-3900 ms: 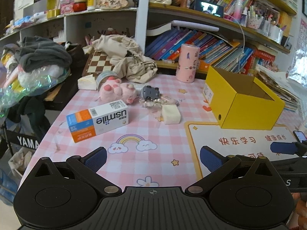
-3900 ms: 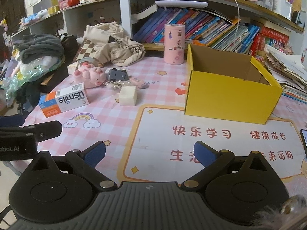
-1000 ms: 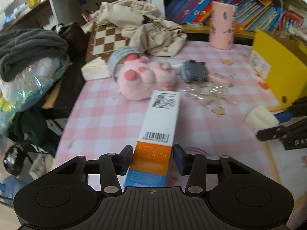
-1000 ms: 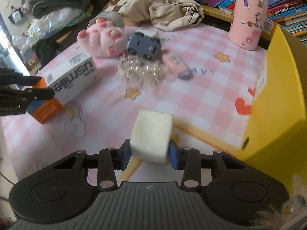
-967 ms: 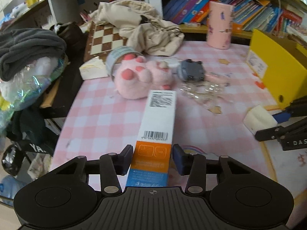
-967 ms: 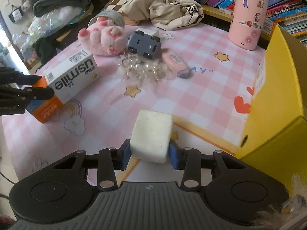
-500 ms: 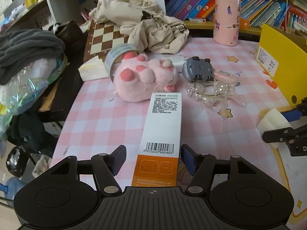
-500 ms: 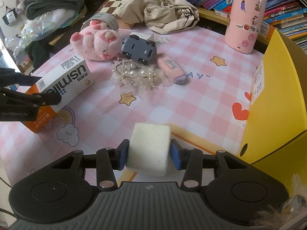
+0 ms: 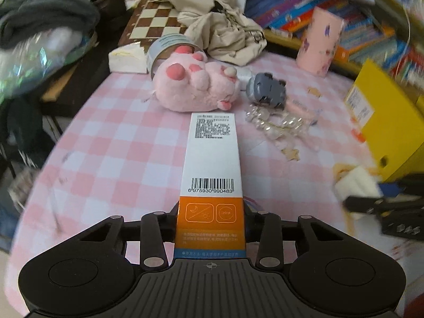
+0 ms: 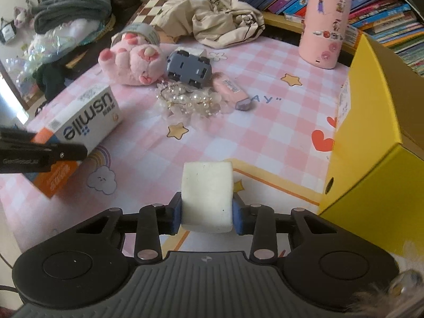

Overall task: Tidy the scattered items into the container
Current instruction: 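Grasp the usmile box with the left tool while the right tool grasps the white sponge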

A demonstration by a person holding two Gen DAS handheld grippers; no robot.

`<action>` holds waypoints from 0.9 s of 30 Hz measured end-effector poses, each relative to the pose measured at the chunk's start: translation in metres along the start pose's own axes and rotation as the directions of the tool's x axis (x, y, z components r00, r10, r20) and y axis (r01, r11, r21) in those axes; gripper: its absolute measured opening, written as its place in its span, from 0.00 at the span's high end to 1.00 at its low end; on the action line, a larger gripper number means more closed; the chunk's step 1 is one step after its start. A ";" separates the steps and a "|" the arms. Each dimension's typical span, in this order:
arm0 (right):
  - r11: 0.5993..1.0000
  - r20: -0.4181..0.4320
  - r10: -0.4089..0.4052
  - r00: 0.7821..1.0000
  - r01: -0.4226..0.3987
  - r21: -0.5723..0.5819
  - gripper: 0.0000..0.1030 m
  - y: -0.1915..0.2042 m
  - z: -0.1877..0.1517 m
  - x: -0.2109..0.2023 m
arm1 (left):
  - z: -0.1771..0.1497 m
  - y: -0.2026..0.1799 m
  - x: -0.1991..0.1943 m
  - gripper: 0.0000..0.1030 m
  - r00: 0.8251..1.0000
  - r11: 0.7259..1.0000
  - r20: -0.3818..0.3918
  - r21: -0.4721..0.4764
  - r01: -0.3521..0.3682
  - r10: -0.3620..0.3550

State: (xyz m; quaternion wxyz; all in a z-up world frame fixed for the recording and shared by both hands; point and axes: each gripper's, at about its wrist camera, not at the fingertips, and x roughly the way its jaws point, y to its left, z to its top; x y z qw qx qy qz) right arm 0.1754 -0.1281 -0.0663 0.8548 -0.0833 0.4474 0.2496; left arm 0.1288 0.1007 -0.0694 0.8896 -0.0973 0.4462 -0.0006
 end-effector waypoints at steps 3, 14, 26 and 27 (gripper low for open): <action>1.000 0.019 -0.001 1.000 0.000 0.030 0.67 0.000 -0.003 -0.011 | -0.005 -0.003 -0.015 0.63 0.999 0.998 0.022 -0.037 0.045 -0.044; 0.996 0.043 -0.005 0.999 0.001 0.093 0.67 0.015 -0.027 -0.044 | -0.017 -0.015 -0.045 0.63 0.989 0.990 0.080 -0.058 0.132 -0.127; 0.993 0.043 -0.040 0.998 0.035 0.117 0.68 0.020 -0.048 -0.056 | -0.046 -0.031 -0.031 0.63 0.998 0.991 -0.007 0.118 0.063 -0.063; 0.992 0.042 -0.041 0.998 0.036 0.120 0.68 0.019 -0.048 -0.056 | -0.048 -0.031 -0.028 0.63 0.998 0.991 -0.026 0.120 0.060 -0.058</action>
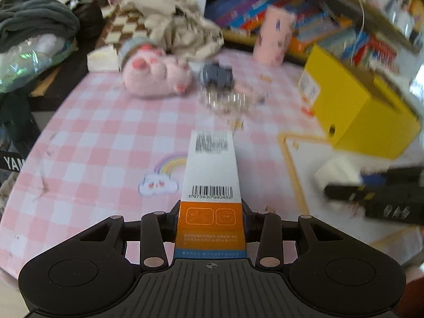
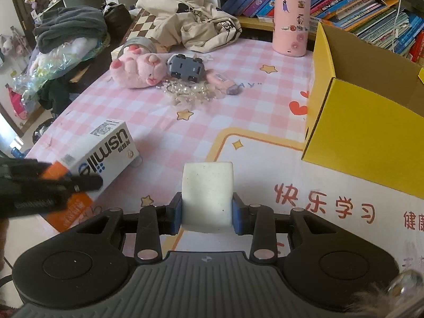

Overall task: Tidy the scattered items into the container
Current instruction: 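Carry the usmile box and white sponge with both tools over the yellow box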

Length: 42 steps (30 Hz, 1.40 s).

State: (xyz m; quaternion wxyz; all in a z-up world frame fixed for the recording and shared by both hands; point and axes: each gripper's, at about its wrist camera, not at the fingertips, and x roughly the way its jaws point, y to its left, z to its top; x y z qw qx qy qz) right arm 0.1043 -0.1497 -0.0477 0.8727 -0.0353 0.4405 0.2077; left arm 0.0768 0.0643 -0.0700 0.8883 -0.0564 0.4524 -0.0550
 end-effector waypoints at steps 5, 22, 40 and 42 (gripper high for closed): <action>1.000 -0.004 -0.007 1.000 0.007 0.014 0.68 -0.006 -0.003 0.000 | -0.001 -0.006 0.009 0.59 0.999 0.999 -0.035 0.037 -0.020 0.021; 0.997 0.007 -0.009 1.000 0.008 0.078 0.68 -0.025 -0.007 -0.015 | 0.008 0.005 0.001 0.63 0.987 0.974 0.009 -0.161 0.160 -0.160; 0.991 0.127 -0.062 0.990 0.046 0.122 0.68 -0.007 -0.036 -0.079 | 0.002 -0.033 -0.073 0.63 0.933 0.939 0.152 -0.059 0.338 -0.326; 0.990 0.130 -0.075 0.989 0.058 0.131 0.68 -0.006 -0.043 -0.084 | -0.001 -0.033 -0.074 0.63 0.928 0.934 0.149 -0.060 0.352 -0.341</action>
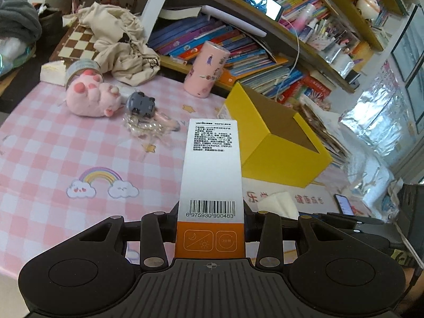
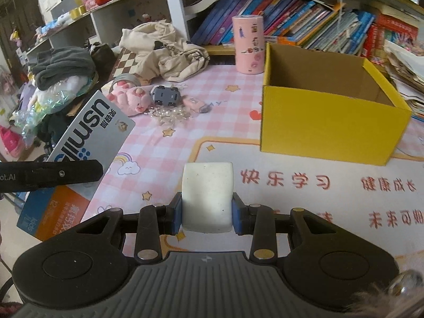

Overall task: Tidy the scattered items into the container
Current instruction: 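Carry the usmile box and white sponge with both tools over the yellow box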

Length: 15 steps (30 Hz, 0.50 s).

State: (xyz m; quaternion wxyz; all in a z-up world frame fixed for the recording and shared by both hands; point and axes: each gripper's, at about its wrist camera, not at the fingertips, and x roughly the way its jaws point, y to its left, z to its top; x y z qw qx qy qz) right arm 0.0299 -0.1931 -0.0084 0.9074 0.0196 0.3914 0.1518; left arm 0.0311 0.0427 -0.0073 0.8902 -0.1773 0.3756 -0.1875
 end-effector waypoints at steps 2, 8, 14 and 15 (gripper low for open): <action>1.000 0.004 -0.014 1.000 0.014 0.009 0.68 -0.001 -0.006 -0.006 | -0.003 -0.002 -0.001 0.63 1.000 1.000 -0.004 0.004 0.014 -0.014; 0.996 0.019 -0.068 0.997 0.067 0.056 0.68 -0.008 -0.021 -0.023 | -0.009 -0.015 0.001 0.63 0.997 0.996 -0.024 0.047 0.073 -0.072; 0.991 0.044 -0.114 0.993 0.110 0.077 0.68 -0.014 -0.027 -0.038 | -0.009 -0.027 0.004 0.63 0.993 0.990 -0.034 0.082 0.118 -0.115; 0.990 0.047 -0.120 0.992 0.116 0.078 0.68 -0.014 -0.028 -0.040 | -0.009 -0.028 0.005 0.63 0.992 0.989 -0.035 0.085 0.123 -0.121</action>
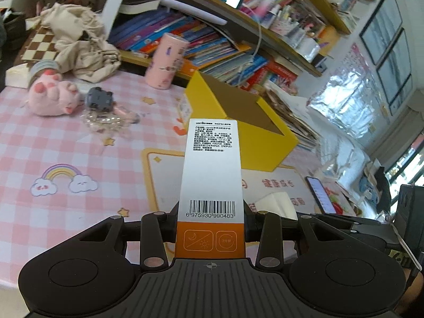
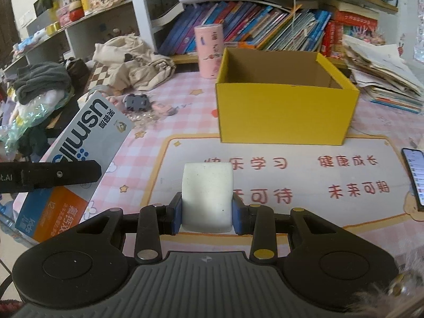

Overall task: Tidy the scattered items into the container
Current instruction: 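Carry the usmile box and white sponge with both tools over the yellow box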

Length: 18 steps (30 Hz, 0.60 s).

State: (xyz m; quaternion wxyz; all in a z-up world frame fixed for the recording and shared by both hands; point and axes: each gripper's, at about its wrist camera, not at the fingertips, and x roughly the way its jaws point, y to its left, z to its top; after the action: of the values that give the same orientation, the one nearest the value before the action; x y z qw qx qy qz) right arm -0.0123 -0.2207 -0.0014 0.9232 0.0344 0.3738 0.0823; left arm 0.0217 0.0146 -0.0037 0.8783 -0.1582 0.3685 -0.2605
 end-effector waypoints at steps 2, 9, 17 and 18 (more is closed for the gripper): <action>1.000 0.006 -0.011 1.000 0.011 0.001 0.68 -0.002 -0.001 -0.003 | 0.000 -0.002 0.002 0.63 1.000 1.000 -0.003 0.004 0.011 -0.011; 0.999 0.017 -0.043 0.999 0.043 0.021 0.68 -0.012 -0.005 -0.011 | 0.000 -0.014 0.013 0.63 0.999 0.998 -0.022 0.028 0.048 -0.047; 0.997 0.008 -0.060 0.998 0.059 0.053 0.68 -0.032 -0.007 -0.011 | 0.002 -0.027 0.030 0.63 0.997 0.997 -0.054 0.046 0.064 -0.062; 0.997 0.006 -0.060 0.998 0.059 0.056 0.68 -0.034 -0.006 -0.010 | 0.003 -0.029 0.033 0.63 0.996 0.997 -0.058 0.049 0.067 -0.064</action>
State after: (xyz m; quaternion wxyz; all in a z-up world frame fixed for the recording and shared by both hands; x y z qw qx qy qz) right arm -0.0196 -0.2559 -0.0034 0.9253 0.0493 0.3733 0.0443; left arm 0.0335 -0.0278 -0.0067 0.8622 -0.1403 0.3811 -0.3028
